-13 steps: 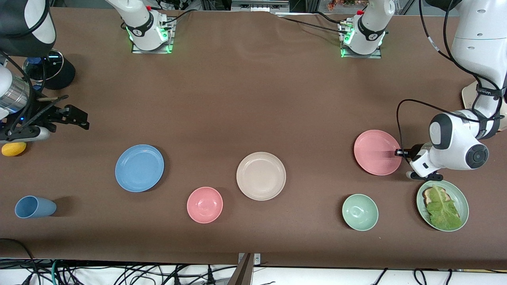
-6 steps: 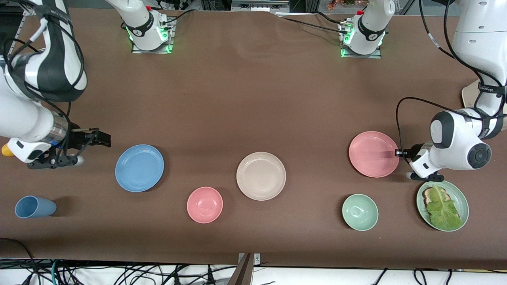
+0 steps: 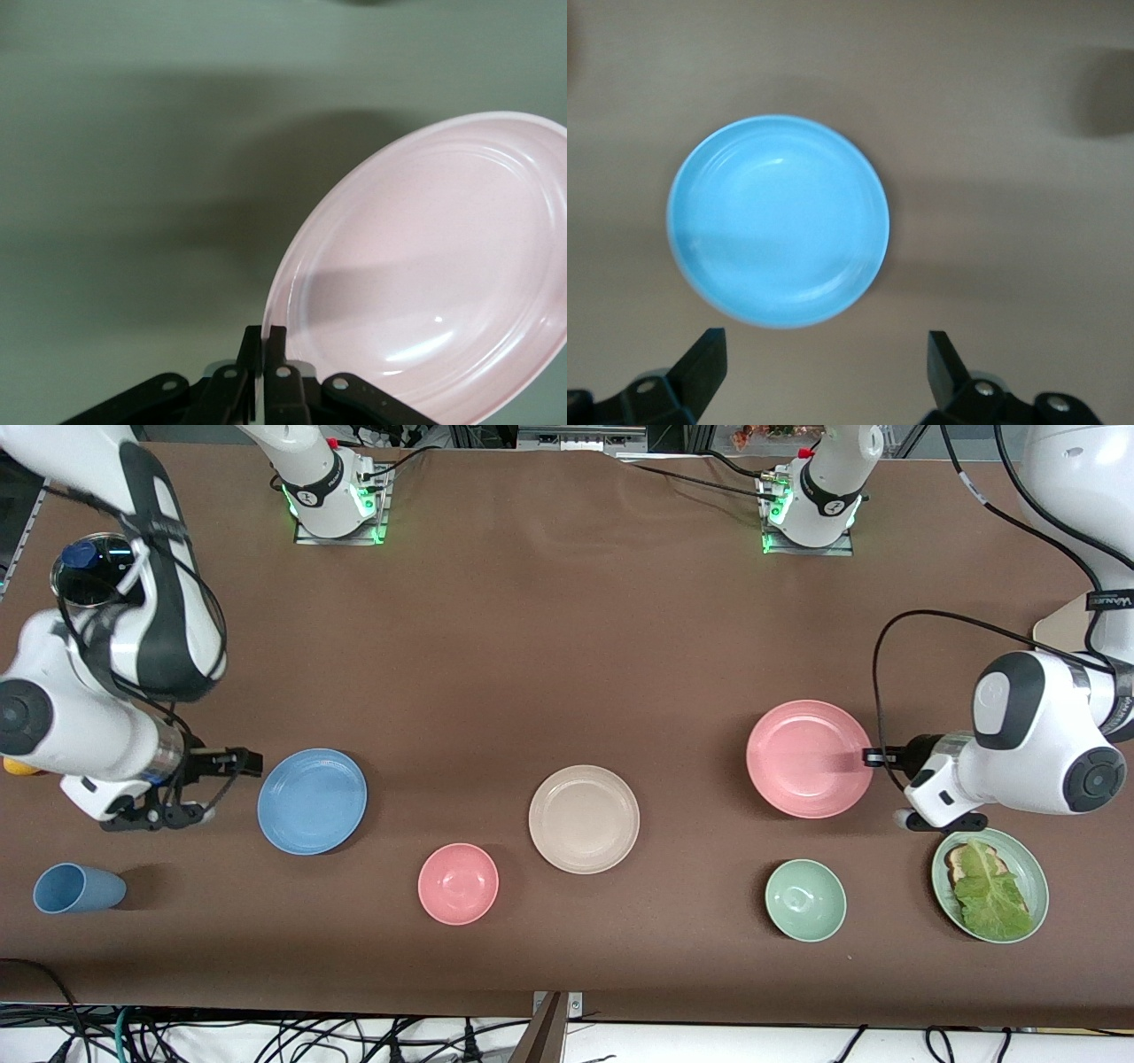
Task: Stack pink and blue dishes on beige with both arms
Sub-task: 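Carry and lower the pink plate onto the beige plate with the left gripper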
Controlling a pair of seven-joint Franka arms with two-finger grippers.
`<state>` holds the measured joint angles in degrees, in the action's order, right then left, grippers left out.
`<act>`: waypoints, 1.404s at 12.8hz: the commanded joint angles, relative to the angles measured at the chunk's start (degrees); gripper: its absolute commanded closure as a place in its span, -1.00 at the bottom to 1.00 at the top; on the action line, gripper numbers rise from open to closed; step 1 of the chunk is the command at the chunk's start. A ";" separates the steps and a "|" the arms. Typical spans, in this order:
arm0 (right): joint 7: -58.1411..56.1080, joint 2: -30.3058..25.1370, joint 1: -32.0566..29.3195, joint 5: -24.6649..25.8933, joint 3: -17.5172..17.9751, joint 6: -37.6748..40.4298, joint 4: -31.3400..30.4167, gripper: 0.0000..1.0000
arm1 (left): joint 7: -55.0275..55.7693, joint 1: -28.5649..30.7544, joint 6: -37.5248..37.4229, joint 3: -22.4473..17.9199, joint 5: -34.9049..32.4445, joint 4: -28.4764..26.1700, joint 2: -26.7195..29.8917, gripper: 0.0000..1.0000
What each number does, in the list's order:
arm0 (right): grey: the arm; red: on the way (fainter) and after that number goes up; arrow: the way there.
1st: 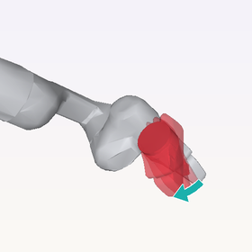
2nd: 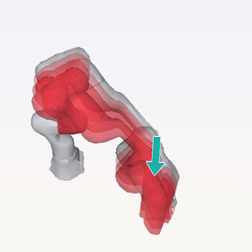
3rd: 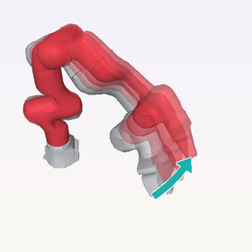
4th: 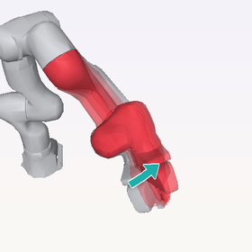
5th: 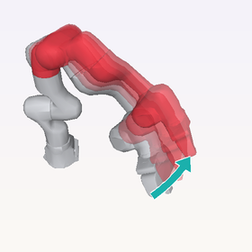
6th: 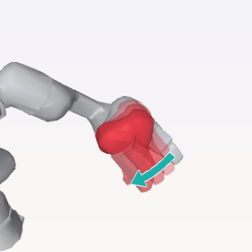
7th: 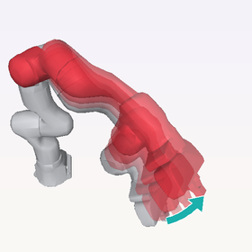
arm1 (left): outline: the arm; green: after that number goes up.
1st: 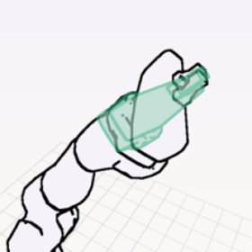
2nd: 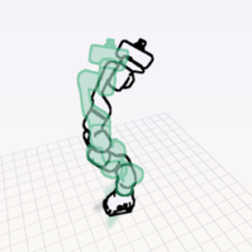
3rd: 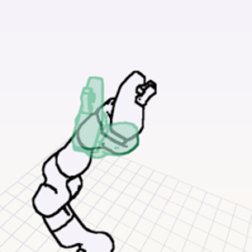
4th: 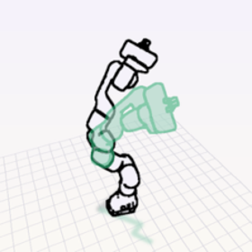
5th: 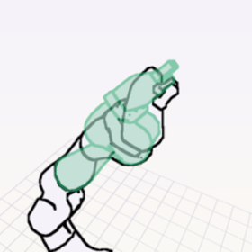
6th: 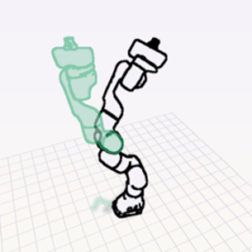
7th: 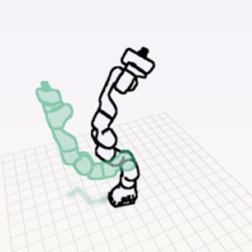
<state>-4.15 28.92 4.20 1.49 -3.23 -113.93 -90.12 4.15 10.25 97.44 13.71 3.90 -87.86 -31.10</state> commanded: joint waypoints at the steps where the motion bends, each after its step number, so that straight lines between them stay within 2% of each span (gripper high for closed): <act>1: -0.42 6.66 -1.65 0.62 0.42 -4.89 2.23 -1.00 | 10.13 -1.62 -0.68 5.43 3.65 3.64 -2.37 1.00; 2: -0.42 7.72 -1.83 0.62 0.33 -6.12 2.23 -1.00 | 13.31 -4.60 -0.24 5.62 4.09 6.09 -4.39 1.00; 4: -0.77 9.65 -3.23 0.36 0.50 -7.53 2.14 -1.00 | 19.89 -10.66 6.32 5.36 4.10 10.06 -9.22 1.00; 7: -2.62 10.81 -3.85 -1.22 0.50 -8.86 2.05 -0.98 | 25.54 -17.88 17.14 4.66 3.40 10.16 -13.45 1.00; 10: -2.53 11.42 -3.85 -2.02 0.50 -8.86 1.79 -0.86 | 31.69 -24.21 29.17 1.68 3.39 10.95 -17.67 1.00; 13: -2.62 12.04 -4.03 -2.46 0.50 -8.95 1.61 -0.71 | 32.06 -26.16 29.91 -0.79 3.48 11.04 -18.39 1.00; 14: -2.62 12.21 -4.29 -2.46 0.50 -8.95 1.61 -0.61 | 32.06 -25.99 29.91 -0.88 3.48 11.13 -18.47 0.76; 15: -2.62 12.21 -4.29 -2.46 0.50 -8.95 1.53 -0.52 | 31.80 -25.72 29.91 -1.57 3.39 11.74 -18.30 -0.16; 17: -2.71 12.56 -4.29 -2.46 0.59 -8.95 1.18 -0.37 | 31.36 -25.72 29.83 -1.93 3.39 13.50 -18.21 -0.77; 18: -2.71 12.65 -4.29 -2.46 0.51 -9.29 1.09 -0.32 | 31.36 -25.55 29.74 -1.93 3.39 13.59 -18.04 -0.99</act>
<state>-5.56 40.82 0.70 0.11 -3.25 -122.98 -89.75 35.74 -15.02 128.04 12.13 6.96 -76.32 -48.82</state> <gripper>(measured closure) 0.313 0.564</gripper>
